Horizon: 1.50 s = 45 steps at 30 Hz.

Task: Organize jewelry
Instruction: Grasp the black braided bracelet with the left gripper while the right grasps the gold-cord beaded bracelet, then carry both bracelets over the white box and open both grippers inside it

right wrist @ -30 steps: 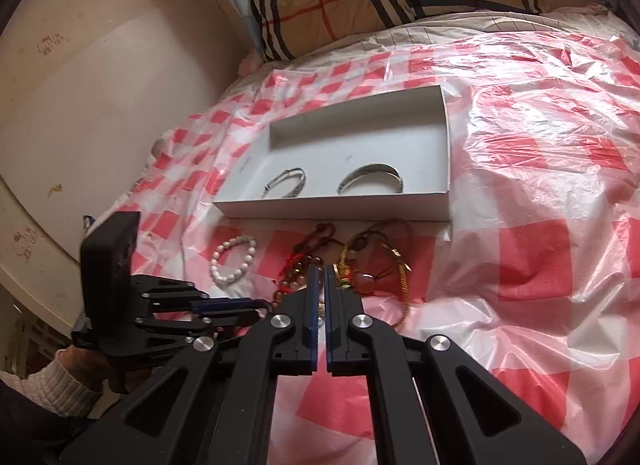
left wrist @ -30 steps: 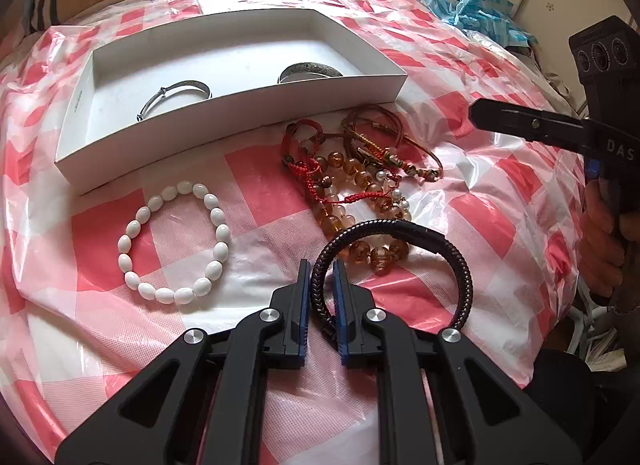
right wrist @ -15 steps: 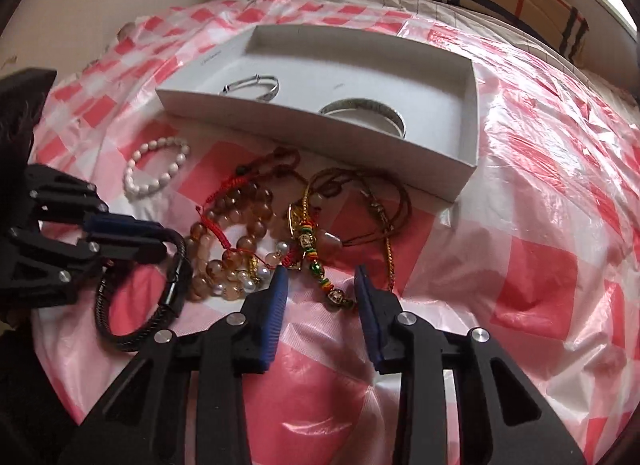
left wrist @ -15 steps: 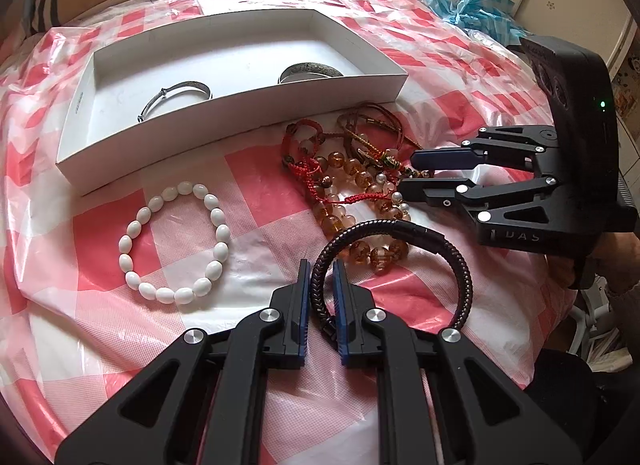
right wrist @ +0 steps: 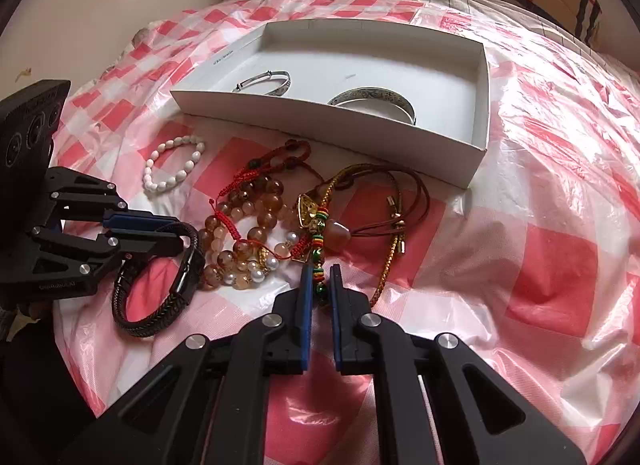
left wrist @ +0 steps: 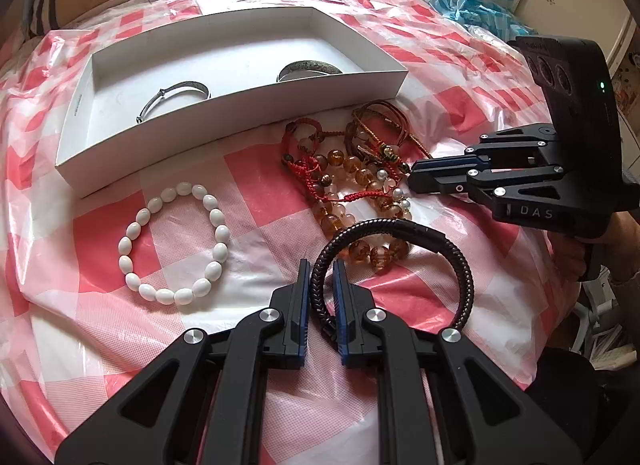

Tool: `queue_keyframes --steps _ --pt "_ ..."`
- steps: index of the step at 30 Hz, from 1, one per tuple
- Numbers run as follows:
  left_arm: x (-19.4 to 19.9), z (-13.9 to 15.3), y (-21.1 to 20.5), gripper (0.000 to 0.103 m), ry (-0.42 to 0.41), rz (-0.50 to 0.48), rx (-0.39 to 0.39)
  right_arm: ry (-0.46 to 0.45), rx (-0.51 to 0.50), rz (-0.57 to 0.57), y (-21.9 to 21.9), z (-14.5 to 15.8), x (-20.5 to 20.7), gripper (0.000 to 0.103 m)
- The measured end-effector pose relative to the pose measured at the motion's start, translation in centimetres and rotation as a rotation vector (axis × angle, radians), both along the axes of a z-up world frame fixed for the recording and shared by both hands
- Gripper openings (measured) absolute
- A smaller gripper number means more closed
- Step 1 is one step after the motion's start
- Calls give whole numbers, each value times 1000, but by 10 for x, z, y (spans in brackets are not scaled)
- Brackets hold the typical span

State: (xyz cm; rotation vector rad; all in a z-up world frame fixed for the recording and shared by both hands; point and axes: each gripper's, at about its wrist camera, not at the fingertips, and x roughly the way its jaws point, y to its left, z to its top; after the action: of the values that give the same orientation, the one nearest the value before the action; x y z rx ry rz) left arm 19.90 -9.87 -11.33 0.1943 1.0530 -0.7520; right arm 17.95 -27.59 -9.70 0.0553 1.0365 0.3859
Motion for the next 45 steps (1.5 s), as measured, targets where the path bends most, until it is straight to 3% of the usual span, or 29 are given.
queue_keyframes --steps 8,13,17,22,35,45 --pt "-9 17 4 8 31 -9 -103 -114 388 -130 -49 51 -22 7" --pt "-4 42 15 8 15 46 -216 -183 503 -152 -62 83 -30 7" --pt "5 56 21 8 -28 114 -245 -232 466 -151 -54 100 -30 7" --pt "23 67 21 8 -65 179 -277 -263 413 -151 -36 99 -19 7" --pt "83 66 17 8 -114 322 -286 -317 271 -155 -5 82 38 7" --pt "100 54 15 8 -124 367 -260 -329 216 -153 6 71 63 7"
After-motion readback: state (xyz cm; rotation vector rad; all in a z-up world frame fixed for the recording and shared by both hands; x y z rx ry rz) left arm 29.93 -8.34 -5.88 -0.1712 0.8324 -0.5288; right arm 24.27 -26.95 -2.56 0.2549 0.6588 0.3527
